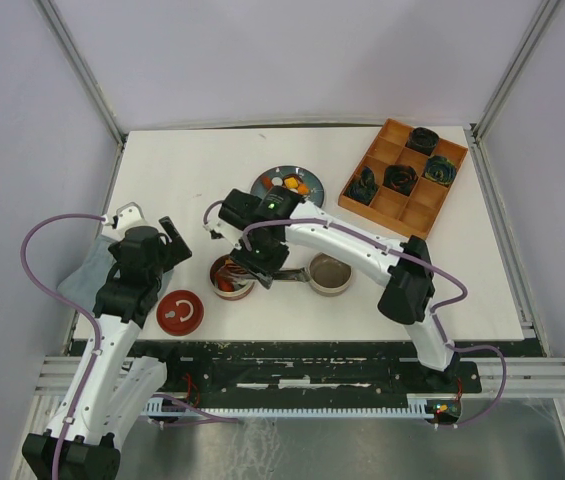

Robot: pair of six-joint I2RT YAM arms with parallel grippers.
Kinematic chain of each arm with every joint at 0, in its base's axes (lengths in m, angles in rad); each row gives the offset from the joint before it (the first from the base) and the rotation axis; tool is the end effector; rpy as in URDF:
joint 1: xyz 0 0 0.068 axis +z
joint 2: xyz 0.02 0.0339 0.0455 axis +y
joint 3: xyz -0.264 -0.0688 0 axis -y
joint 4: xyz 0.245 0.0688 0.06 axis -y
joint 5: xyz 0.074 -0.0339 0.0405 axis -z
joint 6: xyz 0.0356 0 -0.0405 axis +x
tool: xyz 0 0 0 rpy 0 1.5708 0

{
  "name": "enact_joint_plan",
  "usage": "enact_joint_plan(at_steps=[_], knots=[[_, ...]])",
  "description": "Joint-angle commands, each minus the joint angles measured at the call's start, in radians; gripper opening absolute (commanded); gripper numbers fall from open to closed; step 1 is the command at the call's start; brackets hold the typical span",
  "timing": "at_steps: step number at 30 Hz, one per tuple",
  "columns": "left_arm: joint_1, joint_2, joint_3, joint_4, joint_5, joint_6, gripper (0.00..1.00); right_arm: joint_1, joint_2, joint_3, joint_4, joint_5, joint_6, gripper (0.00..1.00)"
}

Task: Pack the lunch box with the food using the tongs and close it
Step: Place the fake food in the packing box.

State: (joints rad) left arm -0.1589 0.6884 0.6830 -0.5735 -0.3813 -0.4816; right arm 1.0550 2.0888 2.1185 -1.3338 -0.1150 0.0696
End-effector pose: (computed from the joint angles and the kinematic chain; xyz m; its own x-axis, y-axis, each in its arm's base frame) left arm 0.1512 -0.0108 0.2813 -0.4043 -0.3706 -0.8362 -0.3926 0.8960 -0.2073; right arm 0.2049 0.3697 0.3046 -0.5358 -0.8049 -0.2552 -0.8439 0.5209 0.1288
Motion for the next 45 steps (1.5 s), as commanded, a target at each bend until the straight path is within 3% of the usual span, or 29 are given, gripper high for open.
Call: enact_joint_plan(at_steps=[1,9,17,24,32,45], knots=[[0.003,-0.001,0.003,0.041,0.014,0.005,1.0,0.012,0.024,0.042,-0.016,0.006,-0.017,0.45],[0.003,0.002,0.003,0.041,0.015,0.004,1.0,0.024,0.088,0.114,-0.026,0.099,-0.014,0.4],[0.004,0.007,0.003,0.041,0.018,0.006,1.0,0.029,0.089,0.124,-0.051,0.251,-0.028,0.41],[0.003,0.01,0.003,0.041,0.019,0.006,1.0,0.03,0.07,0.113,-0.061,0.118,-0.049,0.41],[0.004,0.014,0.002,0.043,0.025,0.008,1.0,0.031,0.069,0.153,-0.136,0.096,-0.082,0.42],[0.004,0.005,0.004,0.042,0.021,0.008,1.0,0.024,-0.098,0.129,0.059,0.182,-0.001,0.45]])
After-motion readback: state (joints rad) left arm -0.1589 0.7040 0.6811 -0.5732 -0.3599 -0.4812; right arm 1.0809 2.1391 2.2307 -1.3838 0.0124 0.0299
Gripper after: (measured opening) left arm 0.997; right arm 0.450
